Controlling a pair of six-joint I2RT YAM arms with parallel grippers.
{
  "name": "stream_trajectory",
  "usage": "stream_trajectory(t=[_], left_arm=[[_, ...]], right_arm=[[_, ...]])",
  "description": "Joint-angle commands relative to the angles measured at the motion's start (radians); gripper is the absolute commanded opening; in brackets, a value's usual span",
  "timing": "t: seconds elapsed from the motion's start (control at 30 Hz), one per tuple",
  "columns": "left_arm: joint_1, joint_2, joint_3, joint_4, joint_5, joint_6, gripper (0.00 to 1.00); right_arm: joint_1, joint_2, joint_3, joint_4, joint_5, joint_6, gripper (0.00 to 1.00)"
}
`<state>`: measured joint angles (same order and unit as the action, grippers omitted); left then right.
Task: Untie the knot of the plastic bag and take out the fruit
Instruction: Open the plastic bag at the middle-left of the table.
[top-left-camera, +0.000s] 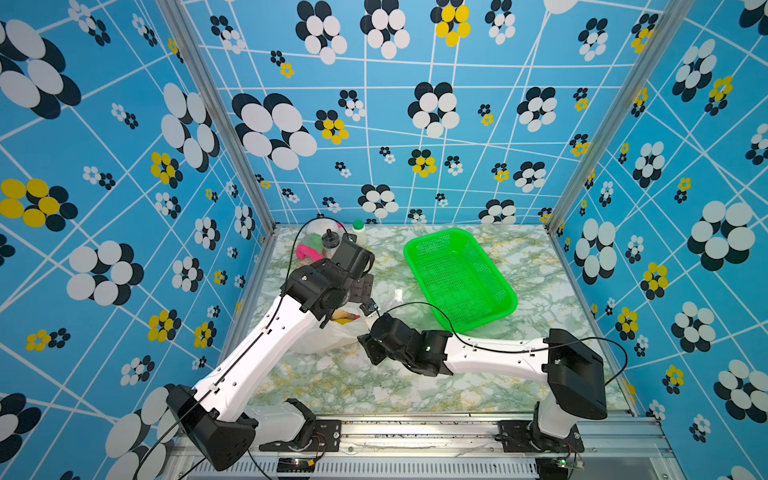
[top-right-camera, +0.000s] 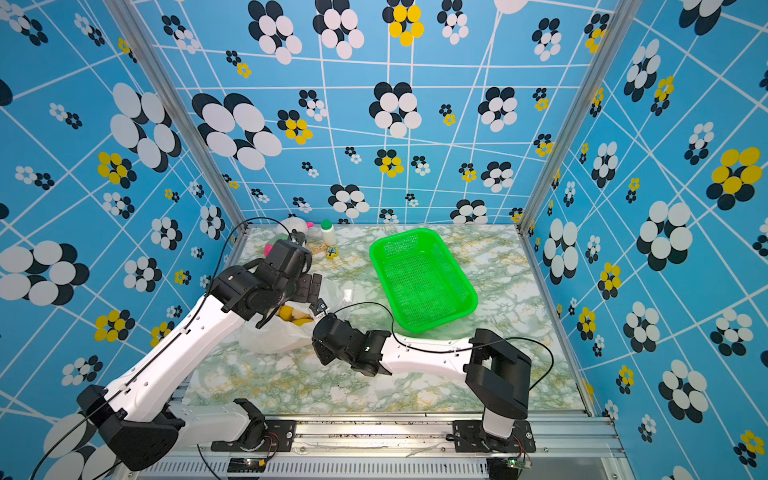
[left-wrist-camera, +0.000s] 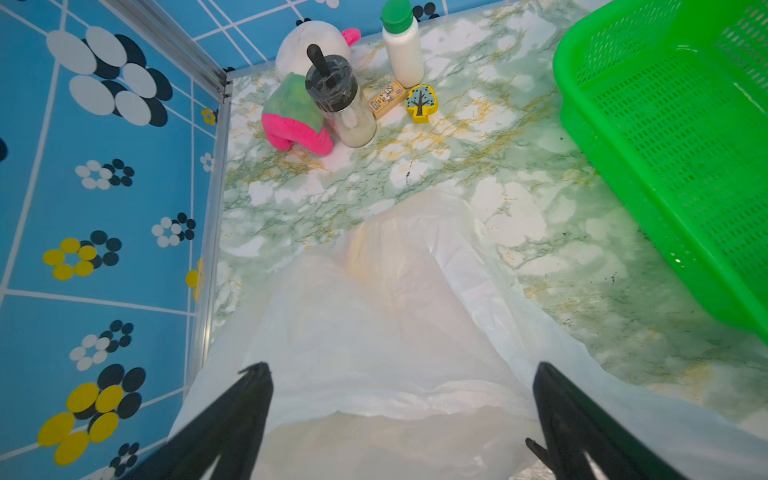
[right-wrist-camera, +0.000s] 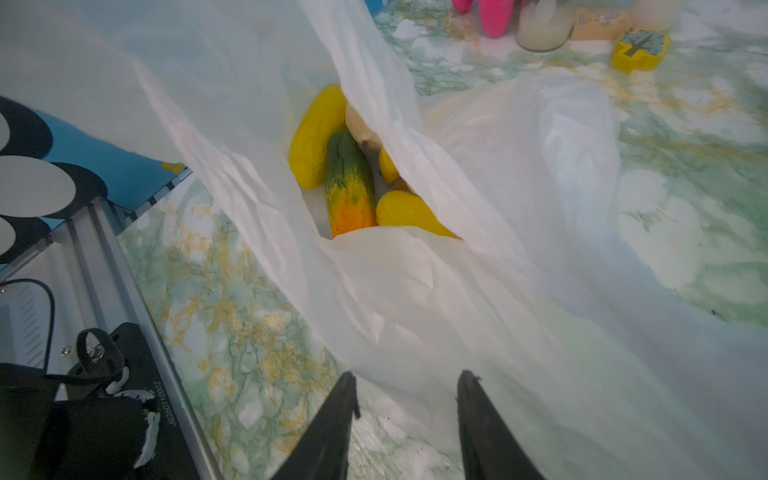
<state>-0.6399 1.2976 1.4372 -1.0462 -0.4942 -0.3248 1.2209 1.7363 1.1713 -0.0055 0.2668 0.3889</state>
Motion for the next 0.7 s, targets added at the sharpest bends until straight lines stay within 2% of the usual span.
stream_trajectory(t=[0.0, 0.1, 0.3, 0.53, 0.67], left_arm=[[-0.050, 0.052, -0.013, -0.232, -0.151, -0.077, 0.99], [-0.041, 0.040, -0.045, -0.293, -0.177, -0.121, 0.99], [0.059, -0.063, -0.130, -0.214, -0.032, -0.073, 0.99], [0.068, 0.056, -0.143, -0.276, -0.100, -0.107, 0.99], [0.073, 0.082, -0.112, -0.258, -0.087, -0.105, 0.99]], right_arm=[[-0.006, -0.032, -0.018, 0.116, 0.030, 0.007, 0.42], [-0.011, -0.045, -0.049, 0.159, 0.033, 0.011, 0.43], [-0.021, -0.038, -0.057, 0.184, 0.030, 0.012, 0.43], [-0.028, -0.052, -0.070, 0.192, 0.027, 0.018, 0.43], [-0.028, -0.064, -0.079, 0.202, 0.010, 0.013, 0.44]])
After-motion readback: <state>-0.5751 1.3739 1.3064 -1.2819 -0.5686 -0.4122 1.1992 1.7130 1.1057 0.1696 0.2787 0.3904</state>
